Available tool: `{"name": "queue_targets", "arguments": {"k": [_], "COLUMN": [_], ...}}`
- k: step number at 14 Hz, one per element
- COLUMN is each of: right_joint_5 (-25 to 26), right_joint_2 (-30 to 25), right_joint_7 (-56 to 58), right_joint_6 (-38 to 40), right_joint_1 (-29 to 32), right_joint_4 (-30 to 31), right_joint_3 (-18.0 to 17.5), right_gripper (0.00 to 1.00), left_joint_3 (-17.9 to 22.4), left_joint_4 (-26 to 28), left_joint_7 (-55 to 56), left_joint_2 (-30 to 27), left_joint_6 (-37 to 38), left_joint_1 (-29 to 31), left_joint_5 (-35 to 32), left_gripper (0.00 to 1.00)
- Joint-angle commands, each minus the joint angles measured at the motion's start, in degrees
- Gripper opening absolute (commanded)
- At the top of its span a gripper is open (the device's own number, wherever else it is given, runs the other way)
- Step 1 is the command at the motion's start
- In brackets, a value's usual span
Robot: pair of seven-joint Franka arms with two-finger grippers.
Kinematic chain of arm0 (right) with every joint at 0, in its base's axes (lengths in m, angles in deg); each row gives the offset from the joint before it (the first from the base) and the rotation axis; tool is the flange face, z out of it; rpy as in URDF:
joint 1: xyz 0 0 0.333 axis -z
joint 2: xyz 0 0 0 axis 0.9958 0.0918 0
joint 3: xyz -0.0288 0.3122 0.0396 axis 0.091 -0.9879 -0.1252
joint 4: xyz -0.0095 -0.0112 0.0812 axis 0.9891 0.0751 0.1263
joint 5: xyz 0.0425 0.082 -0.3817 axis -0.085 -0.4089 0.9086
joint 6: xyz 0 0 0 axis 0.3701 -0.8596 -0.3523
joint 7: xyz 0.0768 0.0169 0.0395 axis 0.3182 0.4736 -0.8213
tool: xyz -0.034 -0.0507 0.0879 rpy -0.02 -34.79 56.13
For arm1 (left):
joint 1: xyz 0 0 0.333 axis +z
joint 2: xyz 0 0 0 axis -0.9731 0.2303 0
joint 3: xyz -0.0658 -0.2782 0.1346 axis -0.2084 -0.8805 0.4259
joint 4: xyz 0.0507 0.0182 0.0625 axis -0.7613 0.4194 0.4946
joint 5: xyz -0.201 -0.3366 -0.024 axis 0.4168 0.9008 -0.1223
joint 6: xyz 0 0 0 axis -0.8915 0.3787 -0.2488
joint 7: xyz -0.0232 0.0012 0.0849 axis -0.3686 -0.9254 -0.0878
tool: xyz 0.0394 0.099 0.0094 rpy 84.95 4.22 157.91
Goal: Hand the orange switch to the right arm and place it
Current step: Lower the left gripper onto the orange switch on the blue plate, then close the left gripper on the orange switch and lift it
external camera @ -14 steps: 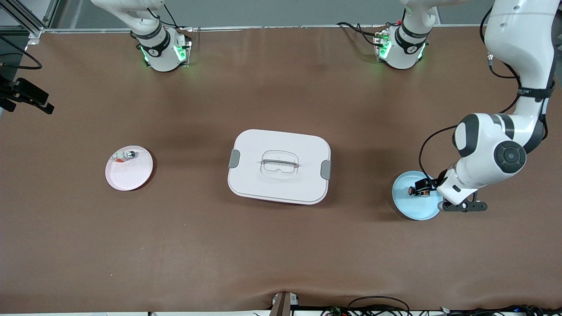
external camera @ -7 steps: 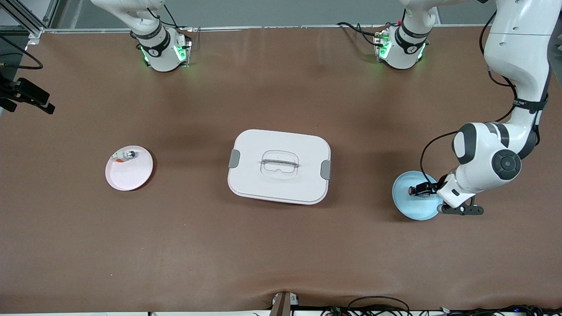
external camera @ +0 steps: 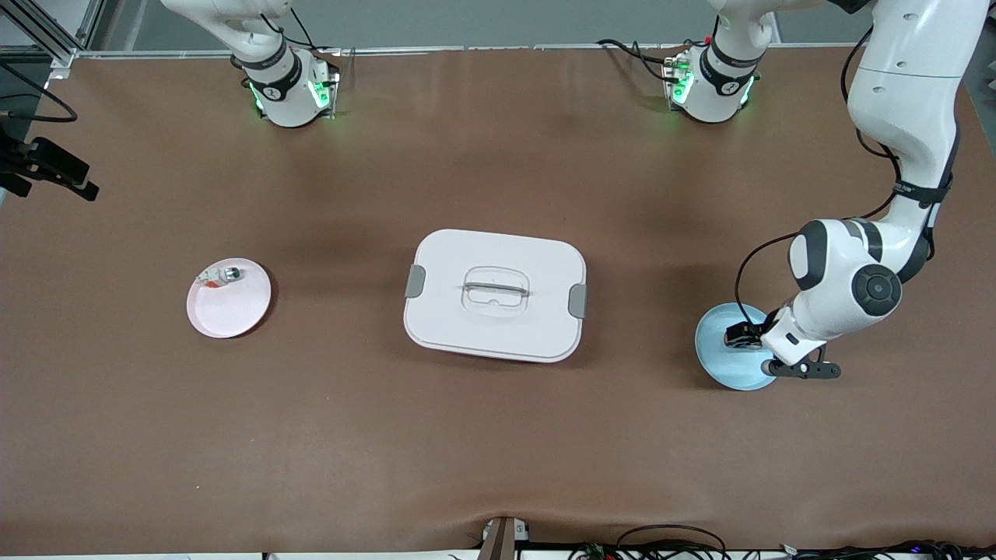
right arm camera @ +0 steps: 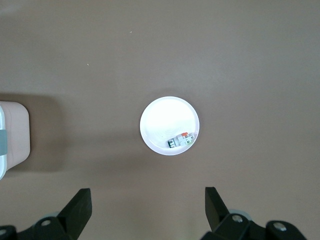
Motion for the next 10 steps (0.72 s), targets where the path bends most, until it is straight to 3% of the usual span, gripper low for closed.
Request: {"name": "queue_targets", "arguments": {"k": [1,8,10], "right_joint_5": [0.20,0.20,0.20], "right_joint_2": [-1.10,-1.10,-1.10], "right_joint_7": [-0.08,-0.08,-0.08], "right_joint_6": [0.05,0.05,0.05], "right_joint_1": [0.90,0.90,0.90], "right_joint_4": [1.09,1.09,1.00], "right_joint_3": [-0.82,-0.74,-0.82], "right_gripper": [1.00,1.00,1.00], "left_joint_3": [-0.10,-0.10,-0.10], "left_joint_4": [0.48,0.56,0.56], "left_joint_7": [-0.51,-2.00,-2.18], "left_joint_2": [0.25,1.92,2.01], "left_joint_6": [-1.16,-1.42,-1.42], "left_joint_1": [-0.53,-0.52,-0.44], "left_joint_5": [-0.75,-0.75,-0.83], "left_gripper": [1.00,1.00,0.92]}}
